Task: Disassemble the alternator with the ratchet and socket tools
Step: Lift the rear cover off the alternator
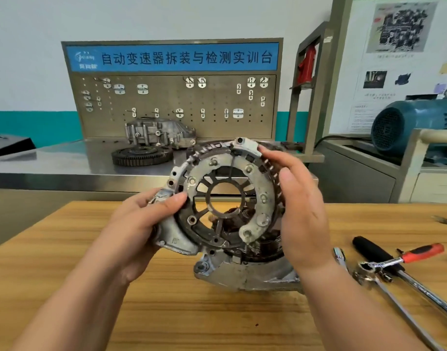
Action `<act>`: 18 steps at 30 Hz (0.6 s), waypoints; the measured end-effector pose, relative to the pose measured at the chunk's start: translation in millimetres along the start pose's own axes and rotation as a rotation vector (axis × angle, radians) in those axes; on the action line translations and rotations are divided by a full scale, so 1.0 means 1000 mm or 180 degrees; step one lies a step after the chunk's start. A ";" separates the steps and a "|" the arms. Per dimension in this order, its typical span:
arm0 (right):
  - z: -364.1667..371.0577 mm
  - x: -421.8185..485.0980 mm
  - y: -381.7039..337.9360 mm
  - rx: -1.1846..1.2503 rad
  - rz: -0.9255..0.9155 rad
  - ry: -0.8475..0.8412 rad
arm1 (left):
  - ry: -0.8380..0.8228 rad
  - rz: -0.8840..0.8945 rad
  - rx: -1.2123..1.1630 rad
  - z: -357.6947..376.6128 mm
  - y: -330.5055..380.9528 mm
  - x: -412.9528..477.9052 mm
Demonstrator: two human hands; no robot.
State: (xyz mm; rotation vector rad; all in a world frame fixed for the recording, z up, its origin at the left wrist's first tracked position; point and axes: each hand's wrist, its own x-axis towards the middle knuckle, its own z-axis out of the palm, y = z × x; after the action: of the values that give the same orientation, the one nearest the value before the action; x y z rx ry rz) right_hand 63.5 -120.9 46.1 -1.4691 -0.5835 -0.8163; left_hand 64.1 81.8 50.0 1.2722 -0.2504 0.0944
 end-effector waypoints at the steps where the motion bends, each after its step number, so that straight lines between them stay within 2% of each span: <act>1: 0.002 0.000 0.001 0.0059 0.0041 -0.0149 | 0.0093 0.0243 0.0075 -0.003 0.003 -0.003; 3: 0.002 -0.001 0.001 0.0114 0.0113 -0.0385 | 0.0328 0.0771 0.0473 -0.009 0.011 -0.010; 5: -0.004 -0.002 0.002 0.0002 0.0181 -0.0446 | 0.0646 0.1206 0.1185 -0.015 0.017 -0.015; 9: -0.032 -0.008 0.004 -0.0487 0.0375 -0.0352 | 0.1403 0.1937 0.3525 -0.038 0.014 -0.012; 12: -0.056 -0.015 0.005 -0.0931 0.0607 -0.0262 | 0.1384 0.1713 0.4636 -0.054 -0.014 -0.006; 15: -0.083 -0.021 0.006 -0.1466 0.1013 -0.0346 | 0.1019 0.1349 0.5117 -0.070 -0.053 -0.006; 18: -0.111 -0.023 0.007 -0.2069 0.1372 -0.0444 | 0.0869 0.1410 0.5614 -0.079 -0.079 -0.006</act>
State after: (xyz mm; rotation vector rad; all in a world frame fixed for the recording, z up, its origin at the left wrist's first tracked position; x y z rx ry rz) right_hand 39.3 -228.4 18.2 -2.1624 -0.0754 -0.5817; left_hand 85.3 134.3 -46.8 2.8829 -0.1739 1.0379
